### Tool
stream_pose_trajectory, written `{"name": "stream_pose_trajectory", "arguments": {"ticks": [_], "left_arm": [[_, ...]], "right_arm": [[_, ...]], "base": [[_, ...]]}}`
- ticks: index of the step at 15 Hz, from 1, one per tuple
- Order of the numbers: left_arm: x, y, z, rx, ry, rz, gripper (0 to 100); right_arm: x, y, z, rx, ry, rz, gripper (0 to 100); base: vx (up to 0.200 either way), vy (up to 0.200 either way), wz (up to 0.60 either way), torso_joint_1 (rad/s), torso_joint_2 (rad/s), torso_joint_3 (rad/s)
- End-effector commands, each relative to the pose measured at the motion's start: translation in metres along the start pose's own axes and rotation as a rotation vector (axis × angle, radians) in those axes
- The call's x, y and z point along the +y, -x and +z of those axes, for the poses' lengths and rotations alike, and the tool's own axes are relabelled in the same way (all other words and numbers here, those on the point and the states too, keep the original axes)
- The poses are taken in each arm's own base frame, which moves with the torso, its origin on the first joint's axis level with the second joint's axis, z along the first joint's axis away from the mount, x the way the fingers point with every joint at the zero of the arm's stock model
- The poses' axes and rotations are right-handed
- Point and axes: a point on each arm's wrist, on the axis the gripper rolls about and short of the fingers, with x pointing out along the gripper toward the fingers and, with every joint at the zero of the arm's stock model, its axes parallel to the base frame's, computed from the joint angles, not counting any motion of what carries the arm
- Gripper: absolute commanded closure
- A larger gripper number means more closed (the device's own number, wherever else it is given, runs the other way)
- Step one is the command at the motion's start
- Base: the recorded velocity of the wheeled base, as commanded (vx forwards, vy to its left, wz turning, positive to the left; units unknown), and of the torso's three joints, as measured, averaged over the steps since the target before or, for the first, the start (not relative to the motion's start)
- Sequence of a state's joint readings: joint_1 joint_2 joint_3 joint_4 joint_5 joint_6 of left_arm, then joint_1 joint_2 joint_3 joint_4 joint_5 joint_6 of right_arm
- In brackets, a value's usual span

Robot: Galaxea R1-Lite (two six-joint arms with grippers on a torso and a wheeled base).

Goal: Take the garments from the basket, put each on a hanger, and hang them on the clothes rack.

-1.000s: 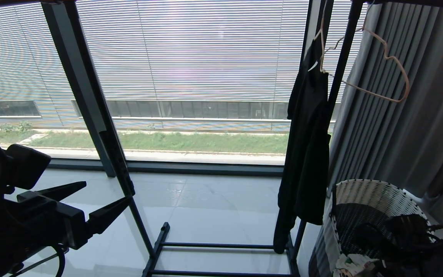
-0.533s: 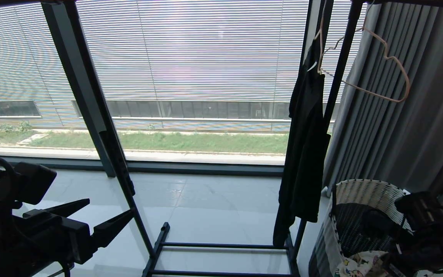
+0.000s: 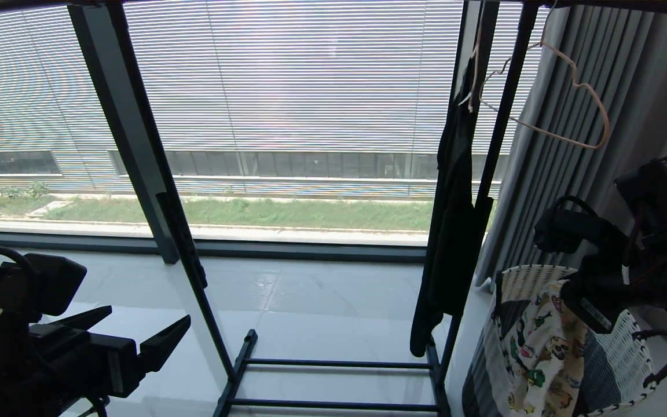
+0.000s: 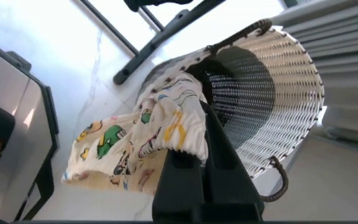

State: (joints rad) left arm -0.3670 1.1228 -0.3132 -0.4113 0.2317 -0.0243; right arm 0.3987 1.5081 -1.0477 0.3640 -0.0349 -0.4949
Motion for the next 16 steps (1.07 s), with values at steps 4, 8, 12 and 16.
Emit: {"name": "stream_pose_trajectory", "arguments": {"ticks": [4,8,12,16], "left_arm": [[-0.001,-0.001,0.002,-0.006,0.001,-0.004,0],[-0.008,0.001,0.006,-0.022,0.017,-0.066,0],[-0.059,0.008,0.033,-0.061,0.101,-0.358,0],[-0.135,-0.010,0.034,0.064,0.027,-0.569,0]], "right_arm": [[0.007,0.015,0.014,-0.076,0.037,0.004,100],[0.009,0.011,0.017,-0.072,0.044,0.016,100],[0.010,0.004,0.032,-0.126,0.056,0.070,100],[0.023,0.008,0.059,-0.255,0.010,0.122,100]], "base": [[-0.200,0.000,0.00,-0.001,0.00,0.002],[-0.100,0.000,0.00,0.001,0.00,0.001],[0.000,0.000,0.00,0.000,0.00,0.000],[0.000,0.000,0.00,0.000,0.00,0.000]]}}
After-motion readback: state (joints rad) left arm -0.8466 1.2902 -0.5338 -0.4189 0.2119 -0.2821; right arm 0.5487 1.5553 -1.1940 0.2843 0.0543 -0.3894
